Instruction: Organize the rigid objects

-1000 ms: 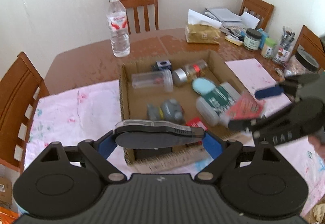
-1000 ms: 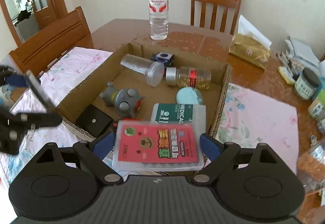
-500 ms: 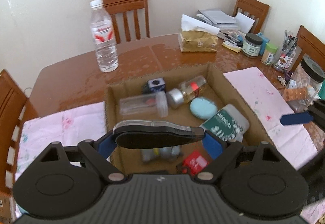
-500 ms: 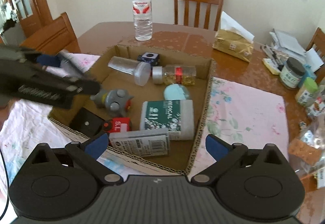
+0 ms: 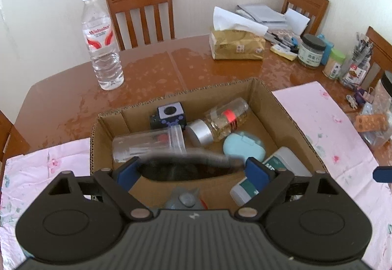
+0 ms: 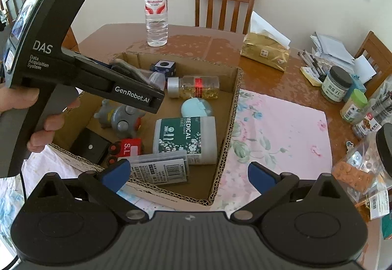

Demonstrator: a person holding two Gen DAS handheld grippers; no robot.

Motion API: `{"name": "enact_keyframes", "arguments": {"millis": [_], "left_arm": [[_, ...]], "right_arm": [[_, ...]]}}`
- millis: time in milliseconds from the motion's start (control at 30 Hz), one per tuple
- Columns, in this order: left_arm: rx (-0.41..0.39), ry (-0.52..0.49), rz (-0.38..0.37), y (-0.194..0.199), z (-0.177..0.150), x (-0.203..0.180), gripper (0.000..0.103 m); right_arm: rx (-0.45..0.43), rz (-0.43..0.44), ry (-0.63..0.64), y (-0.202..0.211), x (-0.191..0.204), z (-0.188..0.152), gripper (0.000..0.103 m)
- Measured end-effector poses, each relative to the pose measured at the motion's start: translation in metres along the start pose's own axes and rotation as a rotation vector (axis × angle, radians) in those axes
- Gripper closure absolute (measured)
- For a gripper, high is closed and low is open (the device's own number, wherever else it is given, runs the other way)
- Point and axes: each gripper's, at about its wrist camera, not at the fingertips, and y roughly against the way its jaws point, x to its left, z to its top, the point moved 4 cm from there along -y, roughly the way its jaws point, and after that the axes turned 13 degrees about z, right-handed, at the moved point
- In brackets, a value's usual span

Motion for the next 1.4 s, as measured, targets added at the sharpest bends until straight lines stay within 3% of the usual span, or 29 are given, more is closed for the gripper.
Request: {"name": "enact_keyframes", "arguments": {"millis": [167, 467, 567, 700, 933, 1400], "left_arm": [[-0.066, 0.002, 0.025, 0.013, 0.000, 0.003, 0.005], [-0.125, 0.132, 0.096, 0.055, -0.018, 0.029, 0.004], [-0.095, 0.180, 0.123, 0.069, -0.034, 0.036, 0.004], [0.007, 0.220, 0.175, 0.085, -0.055, 0.043, 0.004], [0.088, 0.241, 0.193, 0.122, -0.070, 0.045, 0.004], [0.096, 0.209, 0.212, 0.145, -0.068, 0.040, 0.004]], "right_arm": [[-0.003, 0.001, -0.002, -0.001, -0.002, 0.001, 0.000], [0.001, -0.041, -0.041, 0.007, -0.003, 0.006, 0.000], [0.006, -0.067, -0.069, 0.010, -0.004, 0.005, 0.000], [0.013, -0.096, -0.107, 0.016, -0.003, 0.001, 0.000], [0.012, -0.124, -0.149, 0.031, 0.009, -0.002, 0.000], [-0.004, -0.135, -0.165, 0.046, 0.023, 0.002, 0.000]]}}
